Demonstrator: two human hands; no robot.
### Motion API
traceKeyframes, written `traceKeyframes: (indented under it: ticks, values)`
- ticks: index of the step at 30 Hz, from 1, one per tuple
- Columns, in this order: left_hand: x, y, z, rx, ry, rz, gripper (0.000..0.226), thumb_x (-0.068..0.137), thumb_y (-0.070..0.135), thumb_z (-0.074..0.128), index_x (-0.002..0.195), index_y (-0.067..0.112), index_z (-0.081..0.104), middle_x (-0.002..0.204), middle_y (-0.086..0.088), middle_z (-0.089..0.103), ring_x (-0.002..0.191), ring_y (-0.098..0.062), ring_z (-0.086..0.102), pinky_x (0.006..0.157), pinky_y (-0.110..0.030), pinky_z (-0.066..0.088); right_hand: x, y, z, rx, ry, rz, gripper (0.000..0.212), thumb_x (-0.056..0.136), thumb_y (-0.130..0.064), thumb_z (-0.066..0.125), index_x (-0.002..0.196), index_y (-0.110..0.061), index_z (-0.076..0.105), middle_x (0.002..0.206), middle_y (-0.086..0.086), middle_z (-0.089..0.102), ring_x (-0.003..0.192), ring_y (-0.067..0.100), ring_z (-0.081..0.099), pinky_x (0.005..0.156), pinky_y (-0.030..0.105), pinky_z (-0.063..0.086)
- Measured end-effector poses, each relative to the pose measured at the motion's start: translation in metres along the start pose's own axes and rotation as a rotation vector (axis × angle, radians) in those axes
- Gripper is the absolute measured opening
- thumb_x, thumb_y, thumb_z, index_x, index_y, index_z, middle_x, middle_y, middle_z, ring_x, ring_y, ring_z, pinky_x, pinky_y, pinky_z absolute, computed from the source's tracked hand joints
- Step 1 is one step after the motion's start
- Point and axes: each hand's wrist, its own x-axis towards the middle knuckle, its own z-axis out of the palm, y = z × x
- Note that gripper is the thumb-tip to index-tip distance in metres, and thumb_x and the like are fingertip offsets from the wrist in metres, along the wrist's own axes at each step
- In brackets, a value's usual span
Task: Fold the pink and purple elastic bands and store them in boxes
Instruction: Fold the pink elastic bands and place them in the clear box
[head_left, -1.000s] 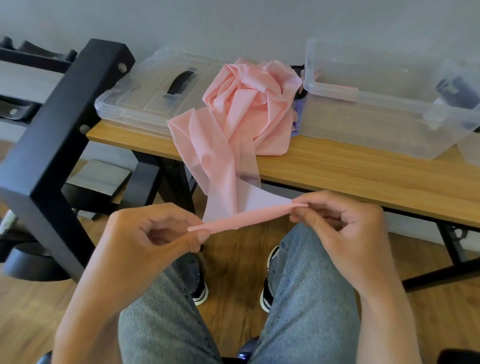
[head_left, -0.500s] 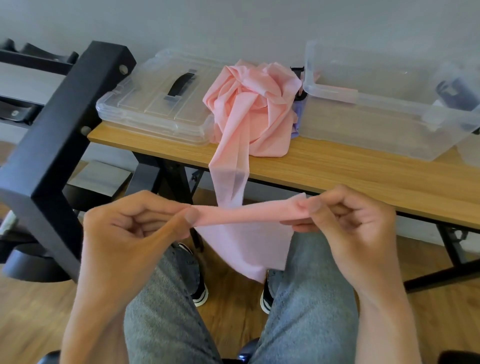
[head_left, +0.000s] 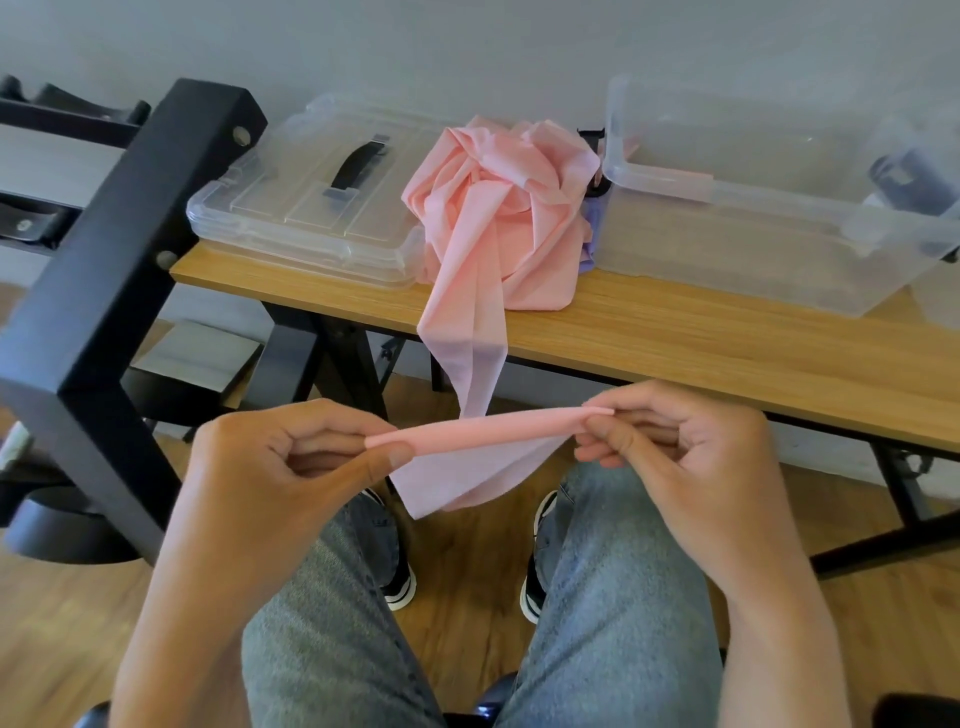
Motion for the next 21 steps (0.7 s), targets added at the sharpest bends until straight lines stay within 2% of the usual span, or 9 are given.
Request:
traceKeyframes:
  ticks: [2, 4, 7, 10, 14, 16, 18, 21]
  values:
    - [0.000, -0.004, 0.000, 0.020, 0.002, -0.018, 0.017, 0.071, 0.022, 0.083, 0.088, 0.026, 0.079, 0.074, 0.018, 0.076, 0.068, -0.001, 0.074, 0.061, -0.009, 0.055, 0.000, 0.001, 0.000, -0.015, -0.030, 0.001, 0.013, 0.092, -0.022, 0.069, 0.102, -0.023, 0.076, 0.079, -0.007, 0.077, 0.069, 0.010, 0.076, 0.066, 0.025, 0.061]
    - [0.000, -0.008, 0.001, -0.017, -0.007, -0.040, 0.016, 0.073, 0.025, 0.080, 0.089, 0.022, 0.078, 0.070, 0.010, 0.076, 0.063, -0.007, 0.074, 0.061, -0.019, 0.060, -0.001, 0.002, 0.000, -0.012, -0.053, -0.011, 0.014, 0.092, -0.025, 0.067, 0.103, -0.023, 0.076, 0.076, -0.006, 0.076, 0.066, 0.013, 0.075, 0.062, 0.028, 0.061]
    - [0.001, -0.009, 0.004, -0.142, -0.008, -0.045, 0.018, 0.076, 0.021, 0.076, 0.093, 0.014, 0.076, 0.067, -0.002, 0.076, 0.059, -0.019, 0.075, 0.059, -0.033, 0.063, -0.001, 0.002, 0.000, 0.097, -0.013, -0.010, 0.012, 0.093, -0.016, 0.070, 0.103, -0.016, 0.076, 0.079, -0.003, 0.078, 0.072, 0.016, 0.077, 0.066, 0.030, 0.063]
    - [0.002, -0.008, 0.006, -0.189, 0.017, 0.024, 0.018, 0.078, 0.011, 0.079, 0.095, 0.011, 0.076, 0.076, -0.001, 0.079, 0.068, -0.021, 0.077, 0.065, -0.032, 0.064, 0.000, 0.000, 0.000, 0.220, 0.051, -0.001, 0.015, 0.088, -0.004, 0.074, 0.101, -0.011, 0.077, 0.084, 0.002, 0.080, 0.077, 0.020, 0.079, 0.071, 0.029, 0.064]
    - [0.002, -0.007, 0.009, -0.315, 0.077, -0.011, 0.013, 0.078, 0.013, 0.076, 0.090, 0.007, 0.076, 0.081, -0.004, 0.080, 0.074, -0.024, 0.079, 0.065, -0.033, 0.065, 0.000, -0.007, -0.003, 0.306, 0.056, -0.012, 0.020, 0.082, -0.013, 0.077, 0.101, -0.011, 0.077, 0.094, 0.002, 0.081, 0.088, 0.022, 0.079, 0.078, 0.029, 0.064]
    - [0.002, -0.008, 0.010, -0.304, 0.076, 0.004, 0.011, 0.076, 0.010, 0.077, 0.087, 0.010, 0.077, 0.082, -0.002, 0.080, 0.075, -0.022, 0.079, 0.066, -0.031, 0.065, 0.000, -0.008, -0.004, 0.287, 0.064, -0.033, 0.018, 0.082, -0.015, 0.076, 0.100, -0.013, 0.077, 0.093, 0.000, 0.081, 0.086, 0.021, 0.079, 0.076, 0.030, 0.064]
    - [0.002, -0.009, 0.008, -0.269, 0.053, 0.013, 0.021, 0.073, 0.011, 0.079, 0.094, 0.015, 0.077, 0.084, 0.002, 0.080, 0.075, -0.018, 0.079, 0.067, -0.027, 0.064, 0.000, -0.005, -0.005, 0.225, 0.078, -0.040, 0.020, 0.083, -0.009, 0.077, 0.103, -0.015, 0.076, 0.092, -0.004, 0.081, 0.083, 0.017, 0.079, 0.076, 0.028, 0.064]
    - [0.002, -0.008, 0.005, -0.220, 0.016, -0.016, 0.040, 0.069, 0.010, 0.080, 0.108, 0.020, 0.074, 0.088, 0.009, 0.080, 0.078, -0.010, 0.078, 0.068, -0.017, 0.061, 0.000, -0.001, -0.007, 0.152, 0.081, -0.004, 0.038, 0.082, -0.009, 0.078, 0.116, -0.024, 0.073, 0.099, -0.013, 0.080, 0.089, 0.009, 0.078, 0.081, 0.021, 0.061]
